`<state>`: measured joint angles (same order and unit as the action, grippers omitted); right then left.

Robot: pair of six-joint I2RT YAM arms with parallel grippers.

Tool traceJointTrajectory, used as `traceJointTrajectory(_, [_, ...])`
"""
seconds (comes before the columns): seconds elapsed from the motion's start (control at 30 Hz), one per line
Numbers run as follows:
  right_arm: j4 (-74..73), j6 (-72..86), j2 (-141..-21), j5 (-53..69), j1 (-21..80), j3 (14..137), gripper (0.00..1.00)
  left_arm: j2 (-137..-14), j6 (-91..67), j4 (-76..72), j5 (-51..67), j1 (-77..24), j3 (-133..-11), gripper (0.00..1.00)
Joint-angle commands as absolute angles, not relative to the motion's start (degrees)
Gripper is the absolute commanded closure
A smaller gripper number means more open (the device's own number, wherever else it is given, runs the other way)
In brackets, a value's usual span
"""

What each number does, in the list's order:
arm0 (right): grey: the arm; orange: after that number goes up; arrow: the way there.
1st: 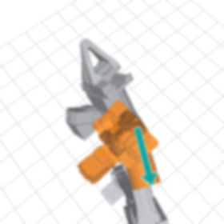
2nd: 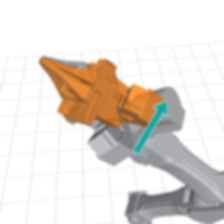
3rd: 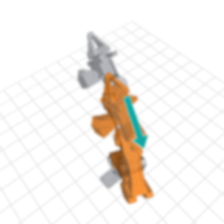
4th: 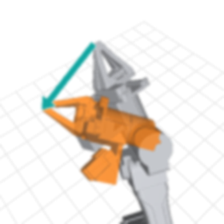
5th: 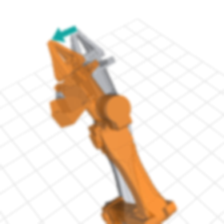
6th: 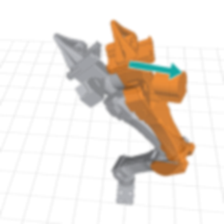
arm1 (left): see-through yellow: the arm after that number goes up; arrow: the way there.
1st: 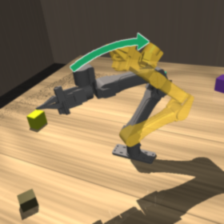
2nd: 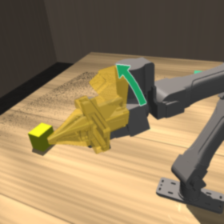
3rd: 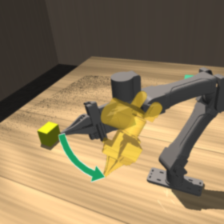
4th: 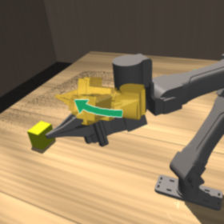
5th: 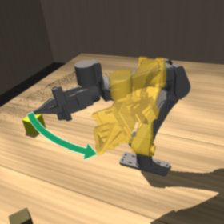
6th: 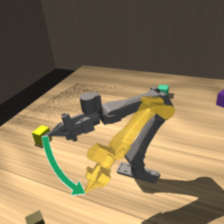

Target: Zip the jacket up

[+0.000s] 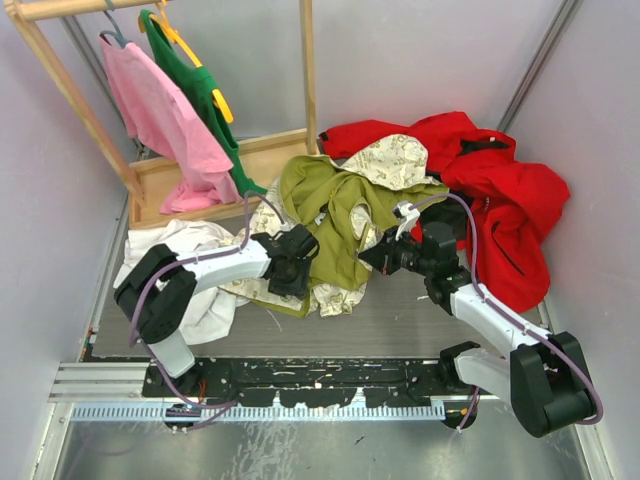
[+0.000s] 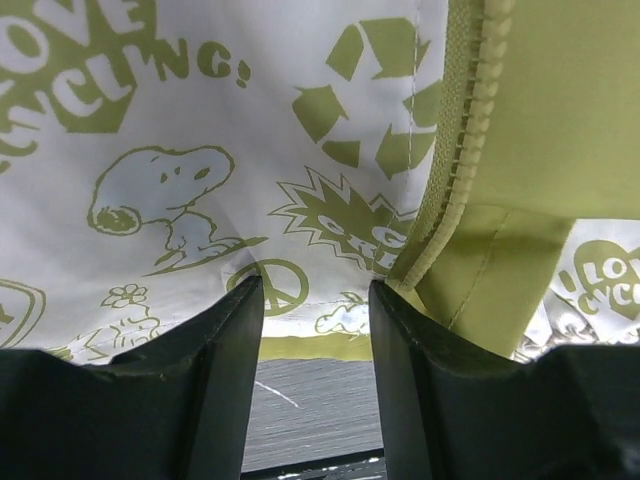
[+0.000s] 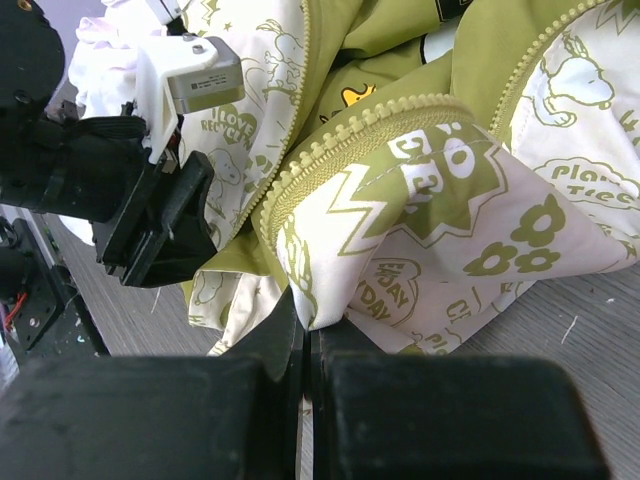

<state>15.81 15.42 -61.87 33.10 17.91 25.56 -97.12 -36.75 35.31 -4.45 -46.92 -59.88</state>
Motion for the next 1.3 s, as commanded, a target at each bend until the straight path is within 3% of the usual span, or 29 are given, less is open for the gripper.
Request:
traceJointTrajectory(0.0, [19.1, 15.9, -61.5, 32.8, 18.2, 25.9, 0.97, -99.1, -38.2, 33.9, -3.8, -46.9, -62.2, 0.52])
traceJointTrajectory(0.27, [18.6, 16.0, -62.2, 32.3, 18.2, 26.1, 0.95, -102.9, -39.5, 38.5, -8.0, -49.4, -64.8, 0.46])
traceJointTrajectory(0.5, [18.3, 16.2, -62.2, 32.2, 18.3, 26.3, 0.94, -105.8, -40.5, 41.5, -12.9, -51.9, -65.5, 0.48])
traceJointTrajectory(0.6, [18.1, 16.2, -62.4, 32.1, 18.3, 26.4, 0.94, -106.5, -40.7, 41.1, -12.3, -52.2, -64.7, 0.55])
traceJointTrajectory(0.87, [18.0, 16.1, -62.3, 32.0, 18.4, 26.4, 0.94, -103.0, -40.0, 39.5, -14.0, -51.6, -63.3, 0.89])
traceJointTrajectory(1.07, [17.9, 16.0, -62.2, 31.7, 18.4, 26.3, 0.94, -101.1, -39.6, 36.6, -11.4, -48.4, -60.4, 1.0])
traceJointTrajectory(1.27, [18.0, 16.0, -62.5, 31.6, 18.5, 26.4, 0.94, -95.9, -39.7, 32.6, -6.4, -46.1, -56.7, 1.0])
